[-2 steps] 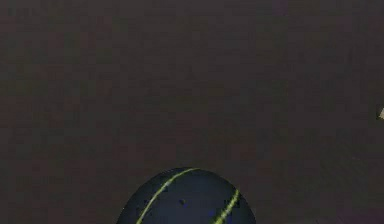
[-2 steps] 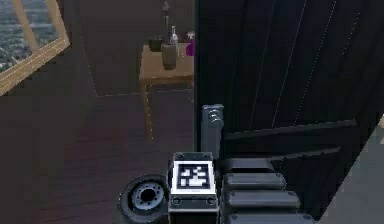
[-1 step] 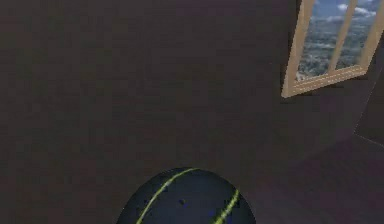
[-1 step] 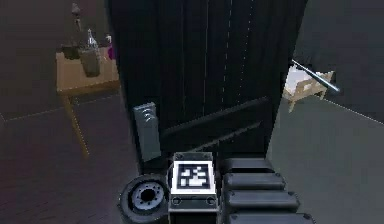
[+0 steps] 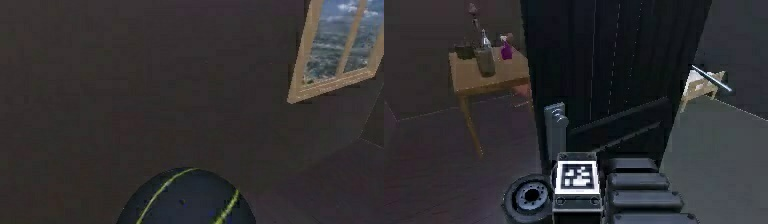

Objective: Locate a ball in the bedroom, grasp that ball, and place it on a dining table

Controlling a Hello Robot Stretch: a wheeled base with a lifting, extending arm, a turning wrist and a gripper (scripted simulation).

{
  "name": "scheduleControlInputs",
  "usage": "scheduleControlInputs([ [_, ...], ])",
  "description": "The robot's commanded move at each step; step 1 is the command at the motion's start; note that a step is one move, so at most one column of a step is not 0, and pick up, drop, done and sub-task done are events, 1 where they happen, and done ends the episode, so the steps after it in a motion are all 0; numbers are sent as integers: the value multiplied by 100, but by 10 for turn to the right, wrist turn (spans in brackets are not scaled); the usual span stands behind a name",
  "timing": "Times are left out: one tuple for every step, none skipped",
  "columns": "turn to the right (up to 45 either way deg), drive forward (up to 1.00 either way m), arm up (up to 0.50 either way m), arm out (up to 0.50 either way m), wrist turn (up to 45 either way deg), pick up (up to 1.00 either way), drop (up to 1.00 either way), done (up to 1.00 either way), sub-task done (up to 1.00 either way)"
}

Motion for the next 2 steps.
scheduleControlInputs([
  [450, 0, 0, 0, 0, 0, 0, 0, 0],
  [30, 0, 0, 0, 0, 0, 0, 0, 0],
])
